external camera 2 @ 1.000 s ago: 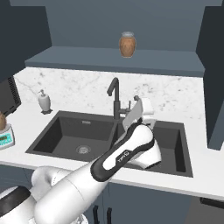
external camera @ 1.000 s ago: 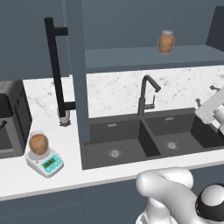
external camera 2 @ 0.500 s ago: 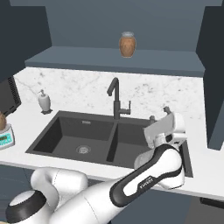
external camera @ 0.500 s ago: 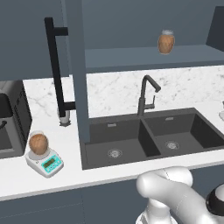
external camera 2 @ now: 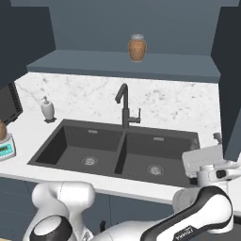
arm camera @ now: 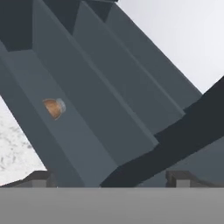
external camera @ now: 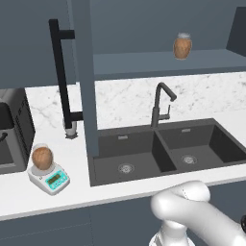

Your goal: Pick the honey bottle and place it on the digital scale for weighing, and close the cabinet.

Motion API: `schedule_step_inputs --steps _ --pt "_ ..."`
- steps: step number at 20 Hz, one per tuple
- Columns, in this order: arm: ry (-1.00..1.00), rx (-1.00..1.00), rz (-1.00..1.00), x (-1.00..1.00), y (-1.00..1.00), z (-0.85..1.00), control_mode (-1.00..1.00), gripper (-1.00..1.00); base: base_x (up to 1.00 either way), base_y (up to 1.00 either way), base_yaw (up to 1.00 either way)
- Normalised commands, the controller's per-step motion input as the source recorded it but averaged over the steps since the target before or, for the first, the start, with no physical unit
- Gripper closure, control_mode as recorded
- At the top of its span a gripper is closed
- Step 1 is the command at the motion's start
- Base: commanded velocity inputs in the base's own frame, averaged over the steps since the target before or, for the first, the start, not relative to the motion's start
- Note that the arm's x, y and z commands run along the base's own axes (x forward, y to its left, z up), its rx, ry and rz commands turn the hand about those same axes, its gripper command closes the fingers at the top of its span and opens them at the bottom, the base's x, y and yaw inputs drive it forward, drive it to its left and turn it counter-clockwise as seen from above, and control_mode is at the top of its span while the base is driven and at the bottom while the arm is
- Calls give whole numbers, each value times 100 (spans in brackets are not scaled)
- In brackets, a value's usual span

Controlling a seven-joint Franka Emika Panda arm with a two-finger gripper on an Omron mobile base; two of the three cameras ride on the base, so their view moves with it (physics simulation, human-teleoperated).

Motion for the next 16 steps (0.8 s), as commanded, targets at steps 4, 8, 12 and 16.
schedule_step_inputs --steps 4,8,12,16 --pt "6 0 0 0 -55 -1 -100 -100 0 0 0" --pt "1 3 0 0 -57 3 -100 -100 0 0 0" --pt "0 10 0 -7 -74 15 -100 -100 0 0 0" --pt "-1 9 0 -1 -42 37 -100 -100 0 0 0"
